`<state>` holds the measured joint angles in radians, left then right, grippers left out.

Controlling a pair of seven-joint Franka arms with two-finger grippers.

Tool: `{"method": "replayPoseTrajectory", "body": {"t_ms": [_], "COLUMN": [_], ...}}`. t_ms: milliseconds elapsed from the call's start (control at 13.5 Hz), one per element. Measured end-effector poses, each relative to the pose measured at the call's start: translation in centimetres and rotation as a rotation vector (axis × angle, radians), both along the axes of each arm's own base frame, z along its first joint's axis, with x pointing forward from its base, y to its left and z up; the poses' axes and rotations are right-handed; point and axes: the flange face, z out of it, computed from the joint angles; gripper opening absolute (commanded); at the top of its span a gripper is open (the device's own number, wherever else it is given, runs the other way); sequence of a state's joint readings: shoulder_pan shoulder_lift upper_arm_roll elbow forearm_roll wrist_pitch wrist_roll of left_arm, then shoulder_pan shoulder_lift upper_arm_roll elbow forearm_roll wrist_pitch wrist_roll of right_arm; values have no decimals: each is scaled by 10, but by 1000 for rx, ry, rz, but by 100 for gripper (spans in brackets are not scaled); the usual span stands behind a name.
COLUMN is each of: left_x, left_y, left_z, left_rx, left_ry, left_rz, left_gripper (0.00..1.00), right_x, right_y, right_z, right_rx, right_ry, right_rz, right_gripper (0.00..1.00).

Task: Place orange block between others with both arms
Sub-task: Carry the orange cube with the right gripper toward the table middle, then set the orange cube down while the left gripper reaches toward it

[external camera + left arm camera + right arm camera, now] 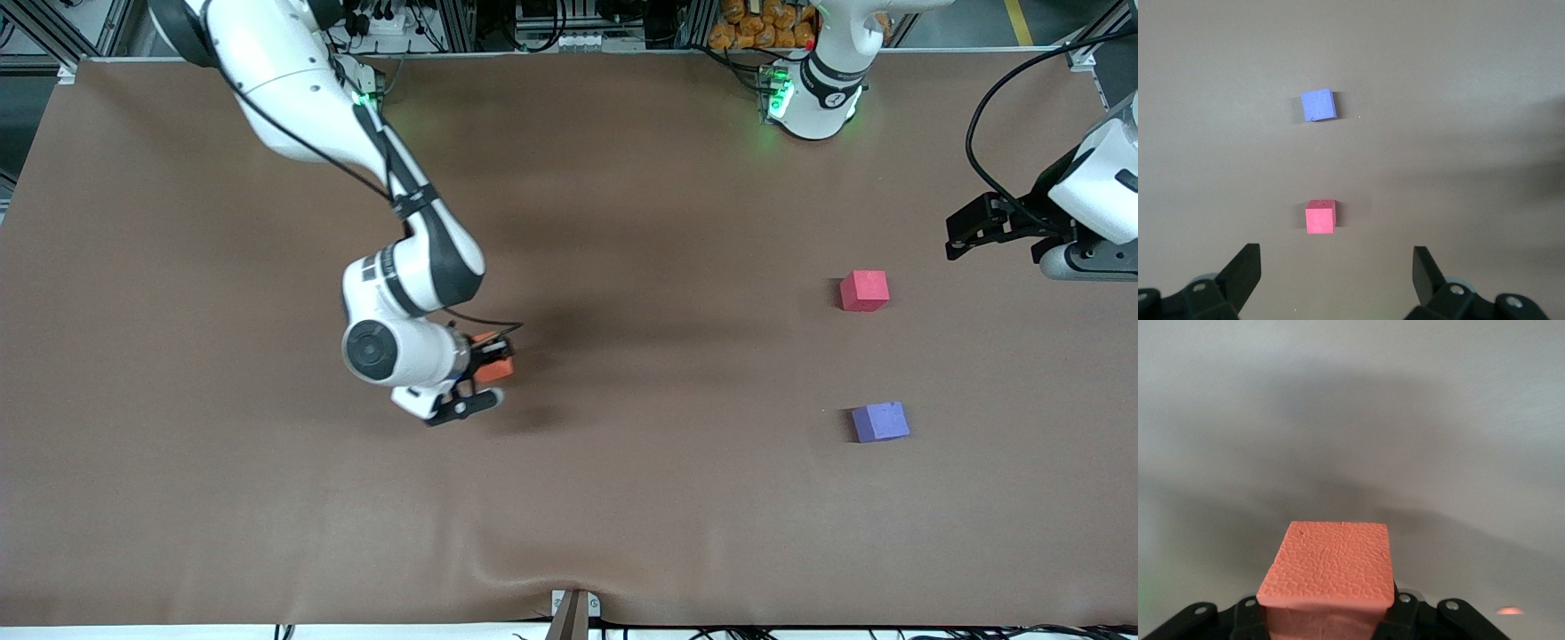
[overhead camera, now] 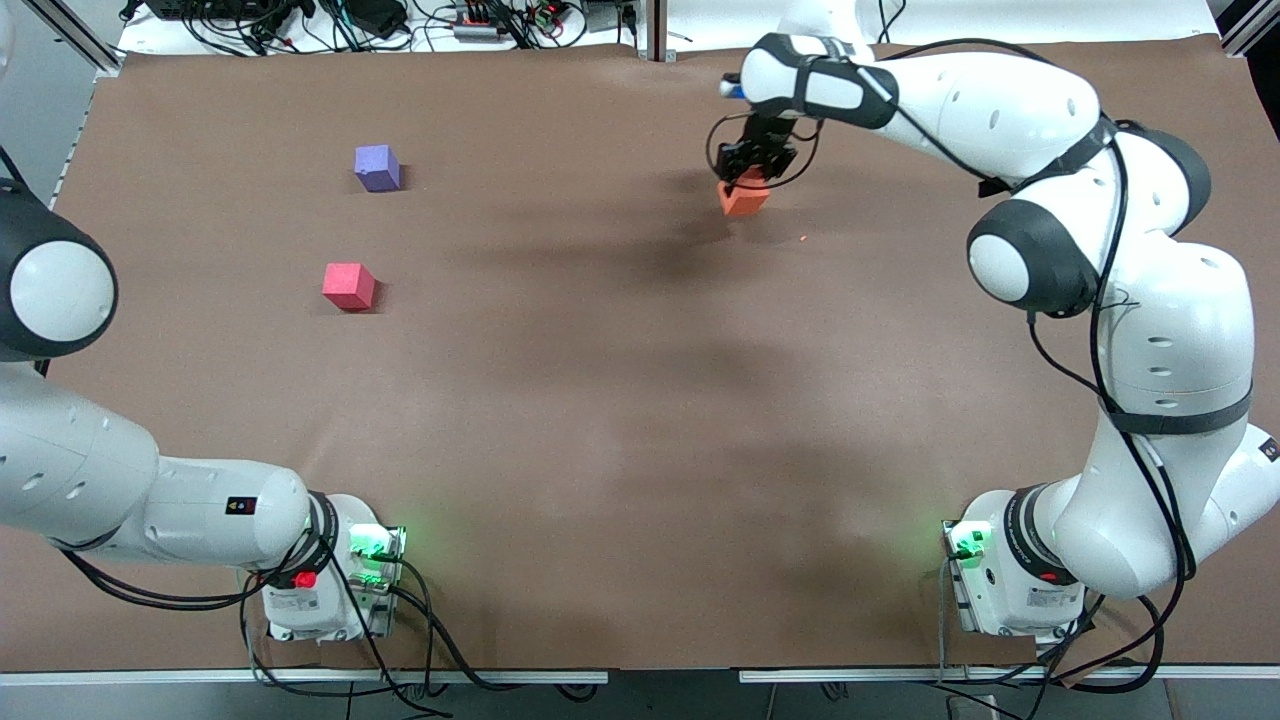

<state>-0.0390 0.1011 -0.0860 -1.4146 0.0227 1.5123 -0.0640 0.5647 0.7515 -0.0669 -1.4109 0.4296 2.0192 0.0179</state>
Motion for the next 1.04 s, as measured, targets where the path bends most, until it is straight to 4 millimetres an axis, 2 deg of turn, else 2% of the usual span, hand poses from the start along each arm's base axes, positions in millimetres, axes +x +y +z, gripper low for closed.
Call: {"method": "replayPoseTrajectory", "body": {"t_ms": [148, 296, 370, 444, 519, 593, 815, 1037], "left_x": [0, 0, 0, 1, 2, 5, 23, 46], "left_y": [0, 0, 1, 2, 2, 2, 1, -14], "left_z": [0, 0, -1, -2, -5, -10, -38, -68], "left_rx": [0, 0, 0, 1, 1, 1, 0, -12], "left_ry": [0, 0, 2, 5, 10, 19, 38, 9], "left_rz": [0, 1, 1, 3, 4, 5, 4, -20], "left_gripper": [100, 100, 100, 100, 100, 100, 100, 100], "right_x": [-27, -47, -51, -53, -54, -56, -63, -50], "right_y": [41, 65, 70, 72, 75, 80, 94, 86], "right_z": [-5, -15, -22, -29, -38, -46, -57, -47], "right_rx": [-26, -54, -65, -77, -85, -85, -77, -72], "right_ry": [27, 51, 59, 64, 61, 47, 11, -9], "right_rz": [-22, -42, -61, -90, -120, -138, -142, -171], "right_gripper": [37, 43, 52, 68, 94, 100, 100, 100]}}
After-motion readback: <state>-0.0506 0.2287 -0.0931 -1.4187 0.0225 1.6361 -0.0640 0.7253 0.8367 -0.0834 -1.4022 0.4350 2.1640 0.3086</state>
